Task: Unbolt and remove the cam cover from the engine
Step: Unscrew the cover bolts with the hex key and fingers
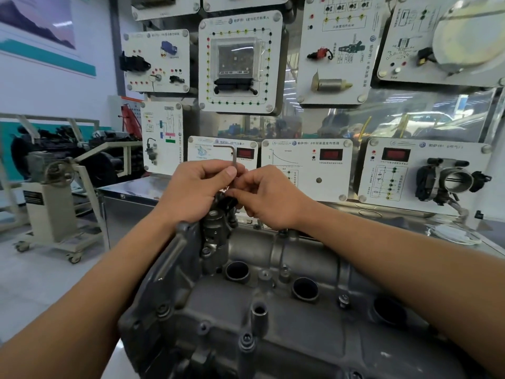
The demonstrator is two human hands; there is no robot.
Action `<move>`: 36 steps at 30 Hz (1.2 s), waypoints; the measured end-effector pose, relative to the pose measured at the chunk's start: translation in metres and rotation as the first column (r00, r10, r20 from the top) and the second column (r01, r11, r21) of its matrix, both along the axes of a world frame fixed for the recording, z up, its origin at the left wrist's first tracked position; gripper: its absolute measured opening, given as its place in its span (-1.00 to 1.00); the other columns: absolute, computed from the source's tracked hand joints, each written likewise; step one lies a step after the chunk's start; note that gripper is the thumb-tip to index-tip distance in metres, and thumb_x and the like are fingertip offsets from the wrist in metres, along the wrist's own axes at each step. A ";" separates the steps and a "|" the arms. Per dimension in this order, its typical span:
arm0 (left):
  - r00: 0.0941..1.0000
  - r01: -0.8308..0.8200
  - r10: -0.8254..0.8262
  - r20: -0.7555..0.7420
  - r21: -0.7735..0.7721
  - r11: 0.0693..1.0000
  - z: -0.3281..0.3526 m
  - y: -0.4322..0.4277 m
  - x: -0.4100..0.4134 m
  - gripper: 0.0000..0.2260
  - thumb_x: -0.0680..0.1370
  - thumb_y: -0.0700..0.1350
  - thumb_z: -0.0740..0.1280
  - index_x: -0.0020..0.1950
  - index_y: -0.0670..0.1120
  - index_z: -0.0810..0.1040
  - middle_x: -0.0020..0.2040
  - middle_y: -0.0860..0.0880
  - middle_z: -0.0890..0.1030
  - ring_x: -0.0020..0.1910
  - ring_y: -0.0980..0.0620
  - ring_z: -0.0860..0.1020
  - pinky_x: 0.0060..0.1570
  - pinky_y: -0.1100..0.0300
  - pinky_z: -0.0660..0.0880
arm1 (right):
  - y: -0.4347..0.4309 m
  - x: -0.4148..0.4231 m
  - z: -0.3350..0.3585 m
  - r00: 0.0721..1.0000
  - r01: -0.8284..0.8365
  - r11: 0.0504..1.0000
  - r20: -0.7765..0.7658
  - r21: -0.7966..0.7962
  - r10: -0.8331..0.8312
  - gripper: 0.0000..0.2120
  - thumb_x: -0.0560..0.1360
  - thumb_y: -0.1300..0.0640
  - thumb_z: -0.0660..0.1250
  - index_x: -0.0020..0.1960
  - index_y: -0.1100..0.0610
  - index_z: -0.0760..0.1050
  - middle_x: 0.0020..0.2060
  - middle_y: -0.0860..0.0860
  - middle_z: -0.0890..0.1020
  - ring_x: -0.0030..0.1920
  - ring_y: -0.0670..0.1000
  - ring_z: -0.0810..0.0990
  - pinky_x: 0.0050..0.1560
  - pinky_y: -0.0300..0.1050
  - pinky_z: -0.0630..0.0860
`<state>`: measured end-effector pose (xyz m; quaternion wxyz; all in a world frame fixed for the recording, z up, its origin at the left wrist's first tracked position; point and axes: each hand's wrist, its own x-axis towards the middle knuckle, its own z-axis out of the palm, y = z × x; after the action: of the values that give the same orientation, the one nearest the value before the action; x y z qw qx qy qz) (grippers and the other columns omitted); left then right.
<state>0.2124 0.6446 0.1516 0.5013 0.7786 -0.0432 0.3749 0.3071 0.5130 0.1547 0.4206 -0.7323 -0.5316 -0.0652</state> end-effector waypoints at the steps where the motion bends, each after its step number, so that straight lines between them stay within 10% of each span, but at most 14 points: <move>1: 1.000 -0.004 0.004 0.006 0.000 1.000 0.000 0.000 0.001 -0.84 0.61 -0.26 0.31 0.13 -0.16 0.65 -0.10 0.03 0.69 -0.19 0.34 0.63 -0.19 0.49 0.49 | 0.000 0.001 0.000 1.000 0.000 1.000 -0.008 -0.006 0.000 -0.73 0.57 0.20 0.37 -0.24 0.33 0.56 -0.53 0.01 0.48 -0.51 -0.04 0.35 -0.47 -0.28 0.32; 11: 0.998 -0.055 0.056 0.029 -0.019 0.998 0.003 0.002 0.005 -0.88 0.54 -0.22 0.42 0.06 -0.12 0.67 -0.17 0.06 0.69 -0.27 0.30 0.64 -0.22 0.47 0.51 | -0.003 -0.001 0.003 0.999 0.035 0.998 0.030 0.055 -0.037 -0.80 0.50 0.16 0.48 -0.16 0.31 0.69 -0.35 0.28 0.64 -0.42 0.00 0.41 -0.34 -0.17 0.37; 22: 0.994 -0.084 0.090 0.055 -0.107 0.991 0.000 0.000 0.006 -0.88 0.49 -0.23 0.47 -0.20 -0.15 0.57 -0.39 0.06 0.66 -0.46 0.25 0.58 -0.43 0.41 0.47 | -0.002 0.001 0.001 1.000 -0.005 0.999 0.030 0.050 0.003 -0.81 0.53 0.22 0.44 -0.19 0.33 0.63 -0.46 0.05 0.55 -0.47 -0.10 0.38 -0.38 -0.25 0.35; 30: 0.999 -0.006 0.006 0.044 0.005 1.000 -0.002 0.004 0.010 -0.84 0.63 -0.23 0.30 0.14 -0.07 0.63 -0.08 0.08 0.70 -0.12 0.29 0.66 -0.15 0.46 0.52 | -0.001 0.001 0.001 0.997 0.002 1.000 0.081 -0.018 -0.001 -0.82 0.58 0.26 0.34 -0.17 0.32 0.57 -0.44 -0.06 0.47 -0.46 -0.14 0.36 -0.35 -0.32 0.31; 36: 0.996 -0.045 0.041 0.074 0.045 0.998 -0.001 0.001 0.007 -0.82 0.63 -0.25 0.28 0.02 -0.02 0.64 -0.11 0.14 0.68 -0.14 0.36 0.64 -0.13 0.52 0.48 | -0.001 0.001 0.001 0.996 -0.004 0.999 0.086 -0.033 0.007 -0.77 0.59 0.27 0.33 -0.22 0.32 0.55 -0.42 0.05 0.51 -0.46 -0.13 0.35 -0.35 -0.31 0.31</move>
<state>0.2199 0.6455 0.1509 0.4730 0.7766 -0.0534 0.4126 0.3080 0.5116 0.1560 0.3856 -0.7340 -0.5523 -0.0867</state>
